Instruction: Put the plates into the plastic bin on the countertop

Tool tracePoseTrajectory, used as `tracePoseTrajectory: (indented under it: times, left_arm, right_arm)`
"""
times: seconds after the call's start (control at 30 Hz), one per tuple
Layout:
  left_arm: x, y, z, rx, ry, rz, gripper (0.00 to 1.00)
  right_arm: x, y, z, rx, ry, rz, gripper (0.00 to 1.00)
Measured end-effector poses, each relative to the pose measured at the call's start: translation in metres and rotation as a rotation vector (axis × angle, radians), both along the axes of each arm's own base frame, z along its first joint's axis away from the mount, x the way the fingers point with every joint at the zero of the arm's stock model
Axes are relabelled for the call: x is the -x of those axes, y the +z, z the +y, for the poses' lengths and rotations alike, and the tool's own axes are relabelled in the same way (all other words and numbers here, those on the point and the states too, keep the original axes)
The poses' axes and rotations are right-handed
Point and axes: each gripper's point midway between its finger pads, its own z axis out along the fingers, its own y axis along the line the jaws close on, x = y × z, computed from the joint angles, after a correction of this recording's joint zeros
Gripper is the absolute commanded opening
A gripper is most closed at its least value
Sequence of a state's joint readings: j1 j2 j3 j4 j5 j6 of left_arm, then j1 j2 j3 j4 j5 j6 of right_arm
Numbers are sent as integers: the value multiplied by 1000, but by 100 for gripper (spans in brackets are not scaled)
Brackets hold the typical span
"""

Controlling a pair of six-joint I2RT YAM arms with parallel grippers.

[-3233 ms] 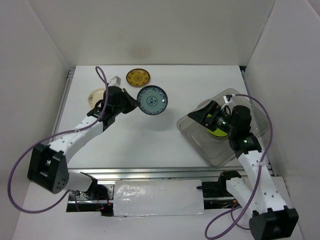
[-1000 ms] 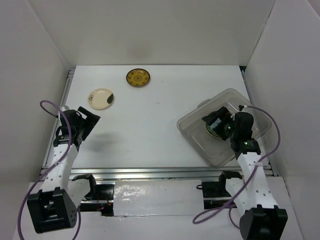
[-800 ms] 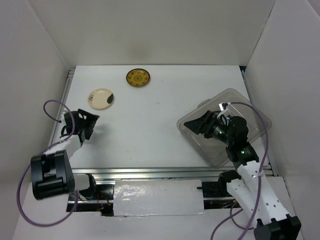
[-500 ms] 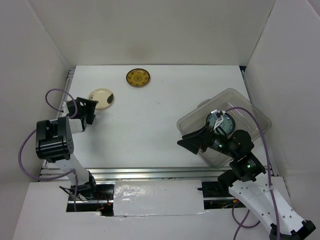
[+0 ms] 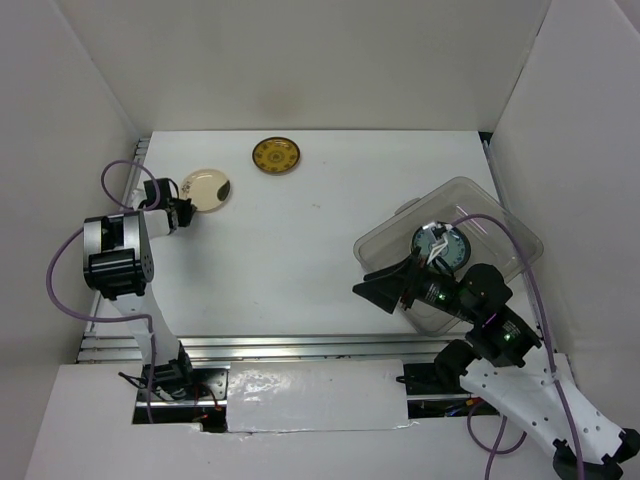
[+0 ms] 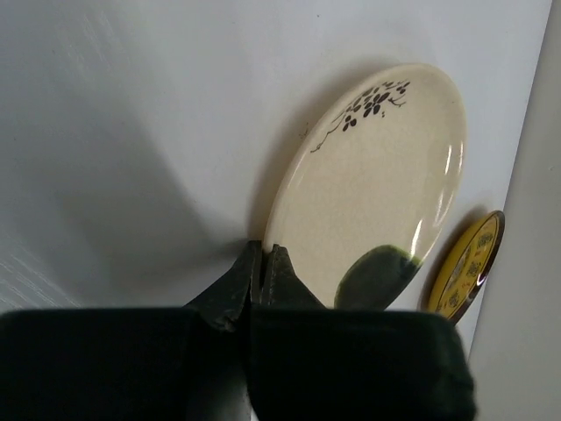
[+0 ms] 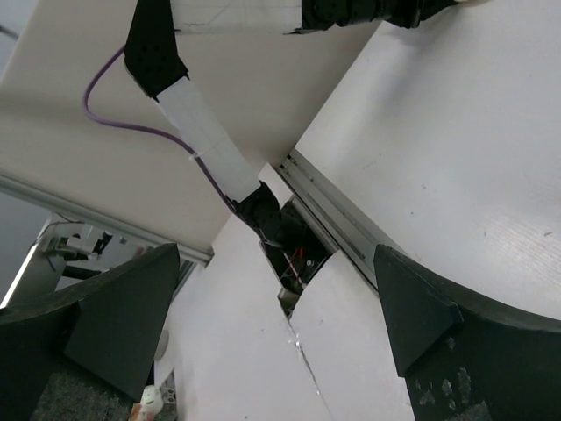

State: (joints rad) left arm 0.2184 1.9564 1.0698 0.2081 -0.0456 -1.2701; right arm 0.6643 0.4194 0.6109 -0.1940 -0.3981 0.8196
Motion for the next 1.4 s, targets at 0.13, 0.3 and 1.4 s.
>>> tracePoseTrajectory:
  times: [0.13, 0.3, 1.4]
  left_arm:
    - [7, 3, -2, -7, -11, 24, 0]
    - [69, 41, -38, -119, -118, 82, 0]
    - [173, 163, -244, -88, -899, -344, 99]
  right_arm:
    - [-6, 2, 0, 10, -27, -16, 100]
    - [-39, -23, 17, 119, -66, 46, 100]
    - [-196, -127, -79, 274, -553, 371, 0]
